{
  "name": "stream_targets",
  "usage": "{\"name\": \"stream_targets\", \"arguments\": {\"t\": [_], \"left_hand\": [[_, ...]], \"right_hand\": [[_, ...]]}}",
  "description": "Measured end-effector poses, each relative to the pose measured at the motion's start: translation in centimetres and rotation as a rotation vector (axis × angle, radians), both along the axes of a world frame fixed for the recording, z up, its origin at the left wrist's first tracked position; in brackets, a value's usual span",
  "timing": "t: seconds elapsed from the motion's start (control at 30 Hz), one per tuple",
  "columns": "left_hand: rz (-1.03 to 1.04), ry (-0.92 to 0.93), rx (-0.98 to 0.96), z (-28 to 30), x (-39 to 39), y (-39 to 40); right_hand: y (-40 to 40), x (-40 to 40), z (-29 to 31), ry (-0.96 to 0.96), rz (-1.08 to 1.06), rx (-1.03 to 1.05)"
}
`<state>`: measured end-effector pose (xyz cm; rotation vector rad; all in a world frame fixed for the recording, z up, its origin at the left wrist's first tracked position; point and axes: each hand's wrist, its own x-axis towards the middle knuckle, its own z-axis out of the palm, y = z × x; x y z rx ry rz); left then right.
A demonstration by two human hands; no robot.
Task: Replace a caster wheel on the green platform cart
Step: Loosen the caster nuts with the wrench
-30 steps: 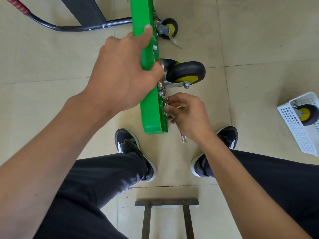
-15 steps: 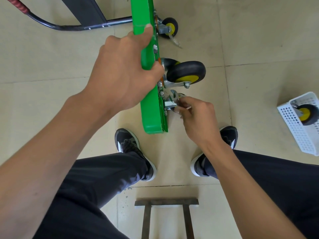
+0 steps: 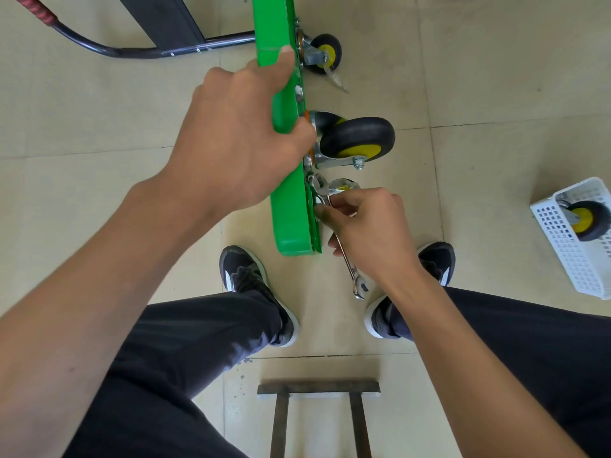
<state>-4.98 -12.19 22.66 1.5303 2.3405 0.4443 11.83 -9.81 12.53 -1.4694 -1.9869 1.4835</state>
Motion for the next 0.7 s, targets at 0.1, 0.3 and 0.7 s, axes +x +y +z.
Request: {"name": "stream_targets", "arguments": {"t": [0.1,0.3,0.7], "left_hand": [[-0.003,0.019,-0.009,0.1,0.1,0.0],[-0.002,0.024,-0.016,0.1,0.1,0.0],[0.053,-0.034,-0.021,0.6,0.4,-0.2]], "right_hand": [[-0.1,0.1,0.3,0.005,-0.01,-0.071],[-0.2,0.5,-0.2,-0.03,-0.03,-0.147],[0.8,1.8,0.7,-0.09,0.031,-0.083]]}}
